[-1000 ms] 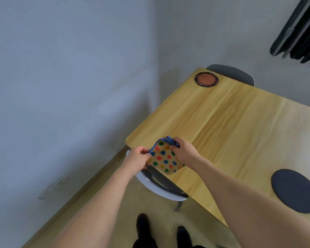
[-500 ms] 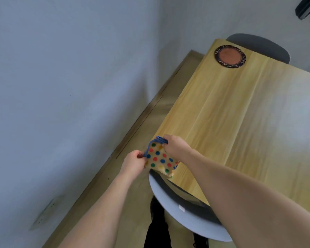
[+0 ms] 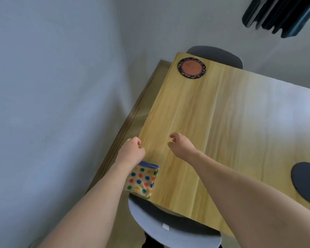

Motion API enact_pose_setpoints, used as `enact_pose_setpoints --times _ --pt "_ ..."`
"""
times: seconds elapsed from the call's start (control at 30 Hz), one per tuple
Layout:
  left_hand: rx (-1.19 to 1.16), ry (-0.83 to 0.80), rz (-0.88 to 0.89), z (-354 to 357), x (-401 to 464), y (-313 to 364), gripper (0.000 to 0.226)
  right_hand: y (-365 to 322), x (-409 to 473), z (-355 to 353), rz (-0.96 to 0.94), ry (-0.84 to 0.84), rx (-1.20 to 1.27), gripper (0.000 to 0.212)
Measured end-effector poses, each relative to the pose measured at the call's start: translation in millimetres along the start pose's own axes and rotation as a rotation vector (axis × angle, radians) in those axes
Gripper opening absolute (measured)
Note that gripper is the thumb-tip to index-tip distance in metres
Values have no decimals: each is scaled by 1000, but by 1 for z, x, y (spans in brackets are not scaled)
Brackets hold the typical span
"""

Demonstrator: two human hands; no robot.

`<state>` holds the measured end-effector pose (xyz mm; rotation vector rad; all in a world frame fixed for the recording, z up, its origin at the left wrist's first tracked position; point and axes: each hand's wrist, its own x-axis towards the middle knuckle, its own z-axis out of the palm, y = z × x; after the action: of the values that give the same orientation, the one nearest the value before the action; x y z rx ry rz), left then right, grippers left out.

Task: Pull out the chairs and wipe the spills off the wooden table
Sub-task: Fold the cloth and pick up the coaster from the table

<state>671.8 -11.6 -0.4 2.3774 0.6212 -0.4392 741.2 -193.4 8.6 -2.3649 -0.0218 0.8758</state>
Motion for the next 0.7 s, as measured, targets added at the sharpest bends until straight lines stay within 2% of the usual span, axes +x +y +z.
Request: enact_pose_setpoints --times 0.17,0.3,0.43,0.57,0.7 --pt "-223 -24 -18 9 55 104 20 22 35 -88 113 126 244 46" --pt "-621 -29 -179 22 117 171 10 37 92 -145 200 156 543 49" --pt "-937 4 -219 43 200 227 17 41 177 -194 173 164 688 48" --pt "-1040 81 -210 59 269 269 18 44 253 -224 104 219 706 46" --pt "-1113 149 -313 65 315 296 20 42 308 -244 39 305 731 43"
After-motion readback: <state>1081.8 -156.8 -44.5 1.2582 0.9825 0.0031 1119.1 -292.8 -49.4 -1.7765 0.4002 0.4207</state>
